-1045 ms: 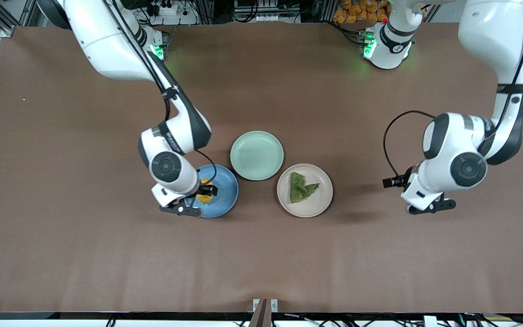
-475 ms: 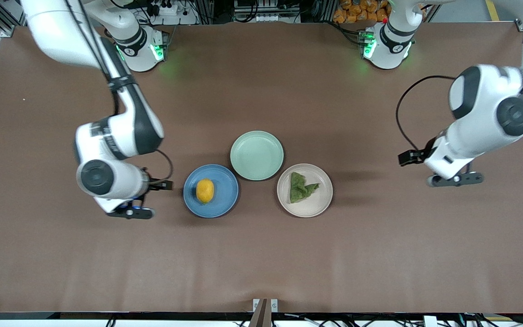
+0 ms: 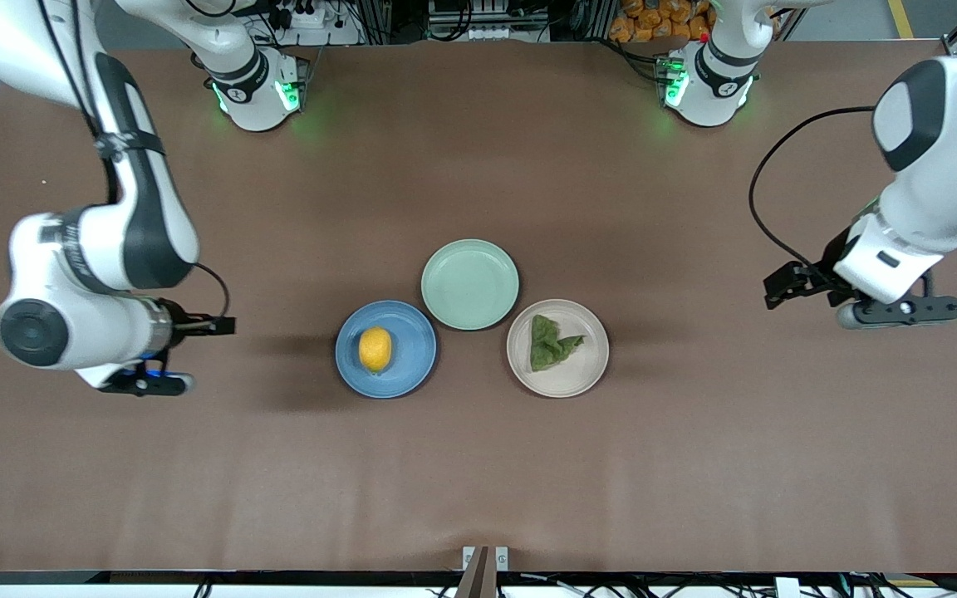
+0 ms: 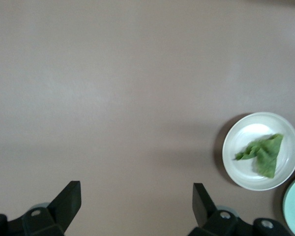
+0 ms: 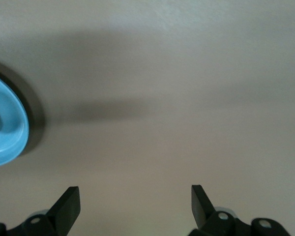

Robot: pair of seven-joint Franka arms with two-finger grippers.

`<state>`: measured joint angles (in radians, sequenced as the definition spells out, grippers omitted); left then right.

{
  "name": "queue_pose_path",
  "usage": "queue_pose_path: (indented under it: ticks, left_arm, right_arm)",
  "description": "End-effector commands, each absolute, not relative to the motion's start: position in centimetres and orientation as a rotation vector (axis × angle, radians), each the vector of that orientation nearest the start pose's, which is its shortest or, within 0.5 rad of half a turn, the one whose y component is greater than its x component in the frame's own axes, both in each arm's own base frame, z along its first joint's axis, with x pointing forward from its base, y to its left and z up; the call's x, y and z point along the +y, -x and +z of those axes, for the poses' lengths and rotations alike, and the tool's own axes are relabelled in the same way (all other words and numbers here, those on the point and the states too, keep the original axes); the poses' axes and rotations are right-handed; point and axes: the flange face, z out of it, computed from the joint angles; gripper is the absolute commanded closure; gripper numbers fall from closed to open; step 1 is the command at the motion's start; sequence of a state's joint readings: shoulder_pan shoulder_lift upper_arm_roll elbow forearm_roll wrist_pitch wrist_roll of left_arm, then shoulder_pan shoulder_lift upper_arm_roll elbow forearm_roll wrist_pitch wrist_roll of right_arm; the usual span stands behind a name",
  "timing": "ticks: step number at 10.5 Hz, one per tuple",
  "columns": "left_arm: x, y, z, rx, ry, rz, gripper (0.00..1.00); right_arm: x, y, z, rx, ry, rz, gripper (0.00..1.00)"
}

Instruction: Place lemon and lettuce in plates

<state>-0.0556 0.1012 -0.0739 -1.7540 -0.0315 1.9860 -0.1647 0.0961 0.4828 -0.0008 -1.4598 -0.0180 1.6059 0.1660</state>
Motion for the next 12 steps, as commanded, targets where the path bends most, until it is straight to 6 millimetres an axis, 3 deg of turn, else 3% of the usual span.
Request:
queue_pose_path:
  ticks: [1, 2, 4, 7, 10, 12]
  left_arm:
    - [-7.1, -59.6, 56.4, -0.047, 3.202, -0.225, 0.00]
    - [-6.7, -59.4, 58.2, -0.052, 3.202, -0.188, 0.00]
    - [-6.6, -58.7, 59.1, -0.049, 3.198, -0.120, 0.00]
    - [-5.3, -57.7, 61.9, -0.070, 3.187, -0.052, 0.00]
    - [-5.0, -57.1, 63.0, -0.003, 3.142, -0.012, 0.00]
    - [-5.0, -56.7, 63.5, 0.003, 3.120, 0.016, 0.00]
  right_arm:
    - [5.1, -64.0, 40.8, 0.113, 3.153, 0.549, 0.00]
    - [4.5, -63.7, 41.9, 0.128, 3.148, 0.545, 0.00]
    - [3.7, -63.2, 43.9, 0.163, 3.147, 0.528, 0.00]
    - [3.9, -62.6, 45.2, 0.139, 3.198, 0.514, 0.00]
    - [3.8, -62.4, 45.6, 0.129, 3.227, 0.508, 0.00]
    - [2.7, -62.0, 46.8, 0.153, 3.212, 0.470, 0.00]
